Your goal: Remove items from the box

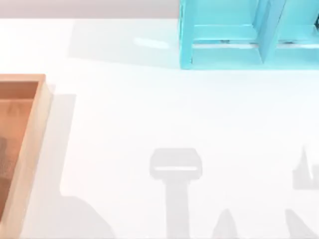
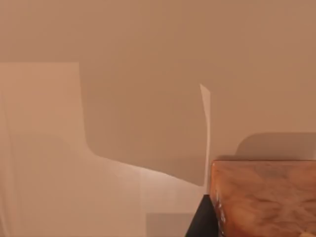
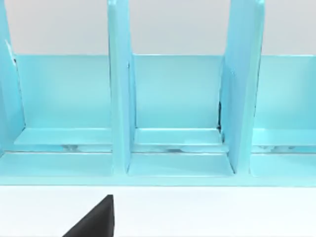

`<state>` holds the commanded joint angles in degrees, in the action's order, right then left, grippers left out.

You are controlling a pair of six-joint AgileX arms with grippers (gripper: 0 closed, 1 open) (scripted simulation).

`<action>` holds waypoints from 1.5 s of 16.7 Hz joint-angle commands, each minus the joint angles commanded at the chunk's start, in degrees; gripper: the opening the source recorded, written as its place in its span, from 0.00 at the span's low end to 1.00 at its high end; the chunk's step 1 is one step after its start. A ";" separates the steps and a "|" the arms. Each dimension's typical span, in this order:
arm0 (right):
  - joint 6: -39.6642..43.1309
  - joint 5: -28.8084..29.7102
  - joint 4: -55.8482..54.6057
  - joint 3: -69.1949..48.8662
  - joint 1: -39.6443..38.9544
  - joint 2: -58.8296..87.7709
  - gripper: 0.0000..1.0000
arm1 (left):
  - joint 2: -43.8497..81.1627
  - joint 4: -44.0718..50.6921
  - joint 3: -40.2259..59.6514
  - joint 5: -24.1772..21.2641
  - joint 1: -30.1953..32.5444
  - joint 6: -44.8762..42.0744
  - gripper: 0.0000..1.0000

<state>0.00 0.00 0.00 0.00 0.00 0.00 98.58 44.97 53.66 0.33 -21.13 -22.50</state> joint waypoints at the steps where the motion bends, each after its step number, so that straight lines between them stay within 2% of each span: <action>1: 0.00 0.00 0.00 0.00 0.00 0.00 1.00 | 0.00 0.00 0.00 0.00 0.00 0.00 0.10; 2: 0.00 0.00 0.00 0.00 0.00 0.00 1.00 | 0.00 0.00 0.00 0.00 0.00 0.00 0.02; 3: 0.00 0.00 0.00 0.00 0.00 0.00 1.00 | 0.00 0.00 0.00 0.00 0.00 0.00 0.00; 13: 0.00 0.00 0.00 0.00 0.00 0.00 1.00 | -0.86 0.85 0.86 0.30 0.18 -0.19 0.00; 20: 0.00 0.00 0.00 0.00 0.00 0.00 1.00 | -9.90 15.52 16.58 4.22 0.49 -1.10 0.00; 25: 0.00 0.00 0.00 0.00 0.00 0.00 1.00 | -9.58 27.16 23.65 1.89 0.40 -0.38 0.00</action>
<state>0.00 0.00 0.00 0.00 0.00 0.00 89.00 72.13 77.30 2.22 -20.73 -22.88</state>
